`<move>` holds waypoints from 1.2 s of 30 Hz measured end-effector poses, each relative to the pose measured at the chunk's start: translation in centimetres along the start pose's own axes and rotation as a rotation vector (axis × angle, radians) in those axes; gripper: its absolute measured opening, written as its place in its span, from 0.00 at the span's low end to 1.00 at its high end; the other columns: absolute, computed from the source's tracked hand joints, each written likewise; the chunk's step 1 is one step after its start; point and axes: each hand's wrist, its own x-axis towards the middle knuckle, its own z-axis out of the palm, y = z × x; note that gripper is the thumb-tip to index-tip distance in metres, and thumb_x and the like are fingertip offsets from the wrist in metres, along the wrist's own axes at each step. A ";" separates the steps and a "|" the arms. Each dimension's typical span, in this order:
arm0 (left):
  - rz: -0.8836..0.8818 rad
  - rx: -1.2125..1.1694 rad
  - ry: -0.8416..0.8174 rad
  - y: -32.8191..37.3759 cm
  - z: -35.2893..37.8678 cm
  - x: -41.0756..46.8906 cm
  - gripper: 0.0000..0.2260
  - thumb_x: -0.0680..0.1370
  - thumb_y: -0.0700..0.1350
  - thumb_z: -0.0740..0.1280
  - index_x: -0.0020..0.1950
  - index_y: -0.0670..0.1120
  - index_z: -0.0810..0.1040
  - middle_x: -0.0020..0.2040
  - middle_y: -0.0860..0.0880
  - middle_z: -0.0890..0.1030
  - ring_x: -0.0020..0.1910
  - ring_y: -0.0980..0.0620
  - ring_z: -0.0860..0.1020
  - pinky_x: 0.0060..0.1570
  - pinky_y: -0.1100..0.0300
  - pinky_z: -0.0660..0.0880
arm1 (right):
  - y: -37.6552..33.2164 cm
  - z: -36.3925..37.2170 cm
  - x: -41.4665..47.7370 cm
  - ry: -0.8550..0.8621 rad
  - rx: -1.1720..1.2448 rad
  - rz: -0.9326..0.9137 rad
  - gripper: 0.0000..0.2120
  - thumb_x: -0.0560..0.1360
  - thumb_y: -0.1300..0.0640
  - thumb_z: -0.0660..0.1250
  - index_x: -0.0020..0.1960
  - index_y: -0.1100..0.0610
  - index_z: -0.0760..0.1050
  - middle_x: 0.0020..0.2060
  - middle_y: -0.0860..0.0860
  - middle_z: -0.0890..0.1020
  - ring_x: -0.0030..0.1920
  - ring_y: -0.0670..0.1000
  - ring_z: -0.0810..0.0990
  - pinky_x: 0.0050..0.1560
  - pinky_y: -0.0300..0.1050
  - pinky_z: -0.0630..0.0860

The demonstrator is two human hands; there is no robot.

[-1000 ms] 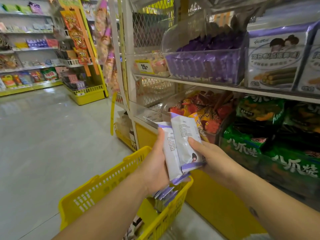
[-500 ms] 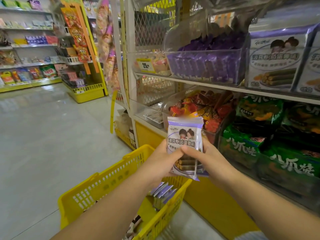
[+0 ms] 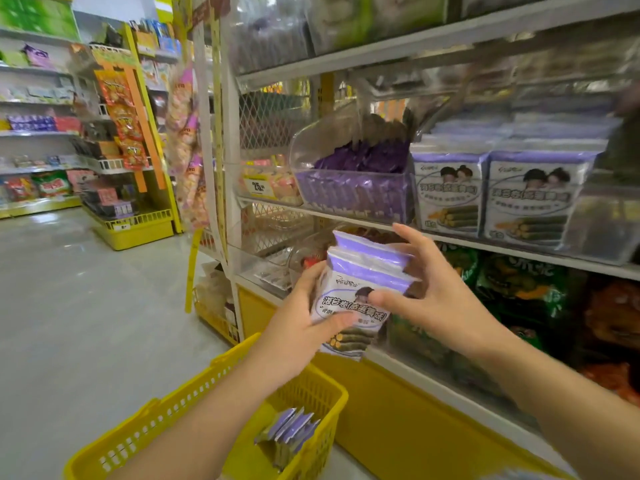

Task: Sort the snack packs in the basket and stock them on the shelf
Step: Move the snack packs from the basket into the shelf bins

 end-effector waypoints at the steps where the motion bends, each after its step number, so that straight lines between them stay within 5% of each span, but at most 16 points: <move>1: 0.042 0.045 0.002 1.0 -0.1 0.4 0.31 0.68 0.60 0.73 0.68 0.62 0.65 0.60 0.61 0.79 0.59 0.60 0.78 0.57 0.58 0.75 | -1.6 -1.5 0.1 -0.018 -0.123 -0.044 0.38 0.63 0.39 0.74 0.69 0.36 0.61 0.55 0.28 0.74 0.56 0.34 0.76 0.50 0.29 0.74; 7: 0.395 0.274 0.016 9.8 0.7 4.0 0.27 0.68 0.68 0.70 0.63 0.74 0.63 0.58 0.69 0.76 0.57 0.68 0.76 0.51 0.73 0.71 | -9.1 -7.9 0.1 -0.107 -0.492 -0.185 0.35 0.67 0.46 0.75 0.70 0.45 0.65 0.60 0.36 0.77 0.58 0.36 0.77 0.58 0.41 0.75; 12: 0.559 0.259 -0.010 15.4 2.8 8.0 0.27 0.67 0.65 0.73 0.63 0.70 0.66 0.60 0.59 0.77 0.62 0.56 0.76 0.59 0.47 0.74 | -13.1 -13.1 -0.6 -0.042 -0.398 -0.218 0.29 0.70 0.53 0.75 0.67 0.44 0.68 0.56 0.40 0.80 0.55 0.40 0.80 0.56 0.45 0.78; 15: 0.676 0.271 0.025 18.7 4.7 10.8 0.27 0.69 0.60 0.74 0.66 0.61 0.70 0.60 0.56 0.77 0.62 0.54 0.76 0.61 0.53 0.73 | -14.4 -15.8 -0.7 0.061 -0.461 -0.283 0.27 0.68 0.54 0.75 0.62 0.38 0.69 0.54 0.38 0.80 0.54 0.40 0.81 0.54 0.43 0.79; 18: 0.743 0.363 0.052 21.0 6.8 13.7 0.28 0.72 0.52 0.75 0.70 0.50 0.71 0.63 0.49 0.75 0.63 0.46 0.73 0.59 0.44 0.72 | -14.6 -18.5 -0.4 0.244 -0.647 -0.363 0.28 0.67 0.57 0.74 0.59 0.35 0.69 0.52 0.35 0.80 0.52 0.39 0.80 0.51 0.38 0.78; 24: 0.681 0.678 0.241 23.4 10.6 16.7 0.29 0.74 0.56 0.69 0.73 0.60 0.64 0.57 0.51 0.65 0.51 0.45 0.74 0.46 0.47 0.77 | -12.6 -22.8 0.8 0.513 -0.961 -0.501 0.33 0.65 0.64 0.77 0.64 0.44 0.69 0.54 0.40 0.75 0.49 0.42 0.75 0.50 0.36 0.73; 28: 0.475 0.327 0.043 23.2 12.1 18.7 0.30 0.76 0.48 0.70 0.75 0.59 0.62 0.57 0.53 0.76 0.54 0.51 0.77 0.55 0.54 0.75 | -11.4 -24.1 2.2 0.535 -1.109 -0.559 0.34 0.64 0.63 0.78 0.65 0.48 0.68 0.58 0.44 0.76 0.49 0.50 0.81 0.46 0.47 0.81; 30: 0.377 0.094 -0.078 23.0 12.1 19.4 0.31 0.76 0.43 0.71 0.75 0.56 0.63 0.51 0.54 0.76 0.47 0.55 0.78 0.51 0.59 0.76 | -11.1 -24.5 3.1 0.548 -1.189 -0.566 0.33 0.64 0.63 0.78 0.65 0.51 0.70 0.60 0.49 0.77 0.47 0.54 0.83 0.41 0.51 0.82; 32: 0.327 -0.085 -0.209 22.5 11.5 19.9 0.34 0.74 0.39 0.72 0.75 0.57 0.62 0.55 0.57 0.74 0.47 0.57 0.80 0.47 0.64 0.77 | -10.8 -24.7 4.0 0.553 -1.245 -0.559 0.32 0.63 0.64 0.78 0.64 0.54 0.72 0.60 0.51 0.78 0.42 0.54 0.84 0.36 0.48 0.82; 36: 0.313 -0.286 -0.368 21.1 10.9 20.6 0.35 0.64 0.52 0.78 0.66 0.68 0.66 0.65 0.63 0.71 0.62 0.56 0.77 0.63 0.55 0.74 | -10.1 -24.4 5.6 0.408 -1.313 -0.579 0.29 0.66 0.61 0.76 0.64 0.54 0.69 0.60 0.53 0.76 0.36 0.54 0.83 0.31 0.46 0.81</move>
